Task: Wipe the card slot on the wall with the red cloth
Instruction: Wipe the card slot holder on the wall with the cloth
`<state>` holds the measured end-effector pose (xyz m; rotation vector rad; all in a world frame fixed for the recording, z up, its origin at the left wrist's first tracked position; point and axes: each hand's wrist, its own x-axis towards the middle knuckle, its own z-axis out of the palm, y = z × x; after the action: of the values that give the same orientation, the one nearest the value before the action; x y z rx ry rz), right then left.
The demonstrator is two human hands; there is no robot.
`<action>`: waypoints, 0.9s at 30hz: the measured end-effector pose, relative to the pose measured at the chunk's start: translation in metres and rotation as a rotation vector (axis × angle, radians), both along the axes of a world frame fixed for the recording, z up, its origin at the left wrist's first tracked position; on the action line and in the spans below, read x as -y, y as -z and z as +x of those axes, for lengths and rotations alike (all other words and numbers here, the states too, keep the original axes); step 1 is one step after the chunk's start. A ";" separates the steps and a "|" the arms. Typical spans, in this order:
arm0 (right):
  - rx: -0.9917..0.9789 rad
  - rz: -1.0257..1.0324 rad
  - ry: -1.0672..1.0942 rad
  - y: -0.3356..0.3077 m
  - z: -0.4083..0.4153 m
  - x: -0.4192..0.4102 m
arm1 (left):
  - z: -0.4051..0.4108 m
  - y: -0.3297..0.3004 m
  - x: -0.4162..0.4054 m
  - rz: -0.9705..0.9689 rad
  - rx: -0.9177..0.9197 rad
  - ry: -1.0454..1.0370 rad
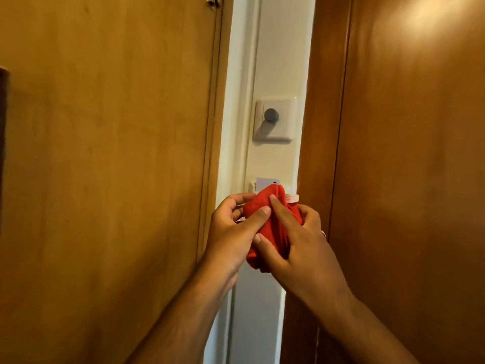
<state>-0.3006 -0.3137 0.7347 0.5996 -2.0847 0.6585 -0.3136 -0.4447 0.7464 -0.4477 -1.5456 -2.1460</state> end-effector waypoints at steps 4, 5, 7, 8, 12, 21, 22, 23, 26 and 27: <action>0.028 0.083 0.054 -0.012 -0.017 -0.005 | -0.018 -0.003 0.004 -0.015 0.014 0.098; 0.031 0.102 0.057 -0.015 -0.021 -0.007 | -0.024 -0.003 0.005 -0.030 0.010 0.111; 0.042 0.124 0.058 -0.017 -0.025 -0.010 | -0.033 0.000 0.005 -0.058 -0.003 0.151; 0.052 0.129 0.055 -0.017 -0.028 -0.011 | -0.038 0.002 0.006 -0.064 -0.014 0.182; 0.052 0.208 0.127 -0.012 -0.036 -0.022 | -0.059 0.020 0.009 -0.149 -0.106 0.240; 0.064 0.379 0.320 -0.008 -0.037 -0.029 | -0.141 0.053 0.020 -0.921 -0.336 -0.799; 0.056 0.397 0.338 -0.009 -0.036 -0.026 | -0.150 0.054 0.016 -0.929 -0.359 -0.780; 0.044 0.414 0.359 -0.011 -0.038 -0.022 | -0.158 0.054 0.012 -0.901 -0.388 -0.757; 0.017 0.438 0.401 -0.017 -0.043 -0.013 | -0.172 0.056 0.003 -0.760 -0.447 -0.751; 0.009 0.442 0.407 -0.020 -0.044 -0.010 | -0.174 0.058 0.002 -0.726 -0.464 -0.767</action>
<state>-0.3450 -0.3034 0.7543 0.3865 -2.2830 -0.0350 -0.4876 -0.4466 0.6886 -0.4325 -1.7747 -0.8135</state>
